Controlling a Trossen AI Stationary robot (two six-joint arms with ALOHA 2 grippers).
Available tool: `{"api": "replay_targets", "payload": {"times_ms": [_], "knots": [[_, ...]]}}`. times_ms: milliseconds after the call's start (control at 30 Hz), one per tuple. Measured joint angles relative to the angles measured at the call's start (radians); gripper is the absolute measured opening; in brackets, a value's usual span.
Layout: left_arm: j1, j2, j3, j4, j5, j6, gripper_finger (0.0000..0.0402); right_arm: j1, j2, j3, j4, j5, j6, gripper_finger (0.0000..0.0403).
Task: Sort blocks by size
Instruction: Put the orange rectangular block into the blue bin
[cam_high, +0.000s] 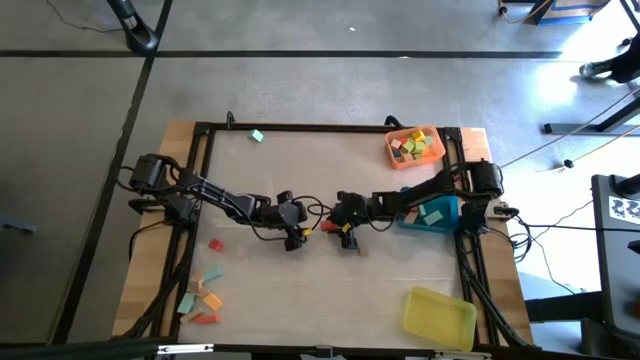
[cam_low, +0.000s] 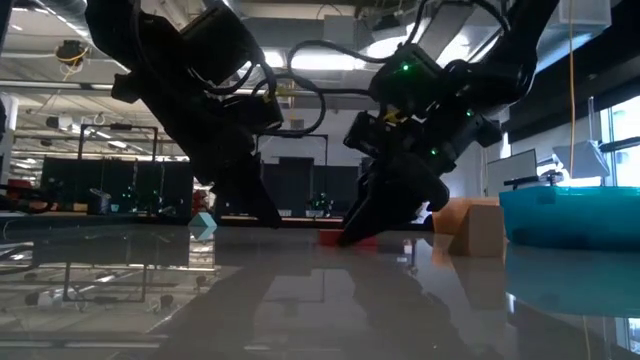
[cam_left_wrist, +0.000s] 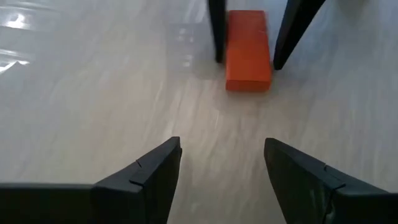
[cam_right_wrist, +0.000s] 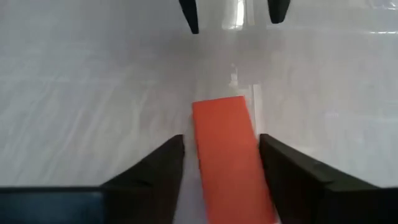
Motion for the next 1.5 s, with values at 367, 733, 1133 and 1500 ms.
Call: {"api": "replay_targets", "payload": {"times_ms": [367, 733, 1133, 1500], "knots": [[-0.111, -0.144, 0.001, -0.195, -0.011, -0.072, 0.0221, 0.025, -0.088, -0.007, -0.069, 0.079, 0.001, 0.0124], [-0.256, -0.297, 0.001, -0.399, -0.303, -0.071, 0.0221, 0.069, -0.468, -0.004, -0.468, 0.306, 0.149, 0.0128], [-0.332, -0.295, 0.001, -0.389, -0.331, -0.062, 0.0221, 0.070, -0.829, -0.007, -1.084, 0.590, 0.599, 0.0129], [-0.330, -0.294, 0.001, -0.368, -0.341, -0.026, 0.0221, 0.071, -0.842, -0.174, -1.256, 0.519, 0.991, 0.0129]]}}
